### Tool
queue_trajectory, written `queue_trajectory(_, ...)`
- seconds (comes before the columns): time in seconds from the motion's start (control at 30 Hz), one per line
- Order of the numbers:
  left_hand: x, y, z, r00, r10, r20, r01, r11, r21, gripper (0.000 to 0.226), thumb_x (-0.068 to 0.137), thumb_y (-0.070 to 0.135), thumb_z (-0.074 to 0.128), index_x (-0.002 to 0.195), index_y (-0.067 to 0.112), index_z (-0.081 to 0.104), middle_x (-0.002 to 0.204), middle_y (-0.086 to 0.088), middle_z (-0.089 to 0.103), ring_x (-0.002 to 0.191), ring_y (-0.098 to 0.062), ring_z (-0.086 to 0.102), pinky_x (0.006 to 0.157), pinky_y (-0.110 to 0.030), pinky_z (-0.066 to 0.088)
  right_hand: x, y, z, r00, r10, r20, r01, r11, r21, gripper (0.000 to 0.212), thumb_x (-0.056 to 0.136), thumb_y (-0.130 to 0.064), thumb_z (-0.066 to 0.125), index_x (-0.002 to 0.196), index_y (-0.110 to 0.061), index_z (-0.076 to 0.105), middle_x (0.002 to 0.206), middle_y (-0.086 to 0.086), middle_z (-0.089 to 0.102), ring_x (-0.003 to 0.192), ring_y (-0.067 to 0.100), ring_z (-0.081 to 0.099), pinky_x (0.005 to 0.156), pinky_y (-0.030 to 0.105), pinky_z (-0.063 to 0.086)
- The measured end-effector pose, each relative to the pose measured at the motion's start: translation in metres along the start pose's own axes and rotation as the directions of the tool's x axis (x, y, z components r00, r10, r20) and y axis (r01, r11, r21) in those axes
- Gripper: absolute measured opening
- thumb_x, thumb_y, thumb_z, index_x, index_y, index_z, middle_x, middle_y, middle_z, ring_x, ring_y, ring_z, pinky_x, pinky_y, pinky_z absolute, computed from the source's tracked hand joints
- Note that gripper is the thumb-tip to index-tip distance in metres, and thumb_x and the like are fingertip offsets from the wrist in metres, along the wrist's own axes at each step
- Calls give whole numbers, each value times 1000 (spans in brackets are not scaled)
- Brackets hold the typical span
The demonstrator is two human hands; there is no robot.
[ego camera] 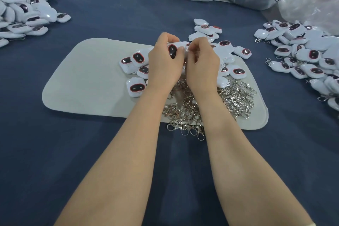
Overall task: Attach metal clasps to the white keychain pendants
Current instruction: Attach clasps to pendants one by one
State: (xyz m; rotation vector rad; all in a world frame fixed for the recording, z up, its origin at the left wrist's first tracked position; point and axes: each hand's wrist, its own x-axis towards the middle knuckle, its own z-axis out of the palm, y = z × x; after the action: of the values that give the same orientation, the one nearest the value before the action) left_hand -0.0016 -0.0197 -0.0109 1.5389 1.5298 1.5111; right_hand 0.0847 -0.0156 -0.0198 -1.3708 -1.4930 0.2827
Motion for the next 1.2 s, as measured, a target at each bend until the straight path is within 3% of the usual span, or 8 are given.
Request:
queue_trajectory(0.13,1,0,-2,1000,-20,-3,20,999,-36,13,88,13,60,97,18,53,79,20,50,75,17,51,67,-3,38,-1,-2,0,999,-24,25,25,999,-30,9,89,0,48,93,-2,56,84,4,58,78,23,51,72,31,39)
queue_trajectory(0.27,3,6,-4,985,-168,49,175,921,-347,14,87,6,61,97,15,59,92,8,56,101,-21,61,88,-39,54,1,-6,-3,1000,11,-16,-9,993,120,19,89,-1,51,105,-8,57,84,-2,59,79,13,55,75,22,44)
queue_trajectory(0.33,4,8,-5,957,-275,92,285,830,-479,17,87,3,59,98,15,61,98,0,58,97,-21,65,85,-35,56,3,-7,-4,999,52,-2,-51,978,203,18,89,-2,52,105,-10,59,86,-8,60,81,3,57,76,15,45)
queue_trajectory(0.43,6,9,-6,904,-386,183,413,680,-606,17,88,0,56,102,9,60,102,-11,61,71,-13,68,64,-20,55,5,-6,-5,993,117,29,-120,948,295,14,90,-2,54,96,-13,60,86,-8,62,84,8,60,83,26,50)
queue_trajectory(0.6,6,9,-5,865,-464,191,473,628,-618,30,88,3,60,116,-2,50,79,-9,64,52,-7,64,56,-17,52,6,-5,-2,986,170,6,-162,928,334,8,92,-5,54,93,-12,55,82,-7,59,79,12,58,80,29,49)
queue_trajectory(0.8,6,10,-7,826,-494,271,515,466,-720,4,90,2,58,88,0,59,62,-2,63,52,-6,62,54,-13,52,4,-6,-1,989,145,28,-146,936,322,11,90,-3,55,96,-13,54,84,-12,56,83,8,57,82,19,48)
queue_trajectory(0.93,5,10,-9,788,-521,327,545,344,-765,13,91,2,58,78,2,60,74,-7,61,54,-6,61,52,-12,51,4,-6,0,988,146,41,-152,930,336,11,90,-3,56,95,-13,54,85,-11,57,84,8,58,82,19,49)
queue_trajectory(1.2,5,11,-4,814,-502,294,531,436,-727,9,93,4,55,98,11,54,92,-9,58,65,-13,60,54,-18,52,6,-6,-1,977,214,-1,-199,910,364,8,89,-4,57,93,-10,57,83,-7,59,81,10,57,82,25,50)
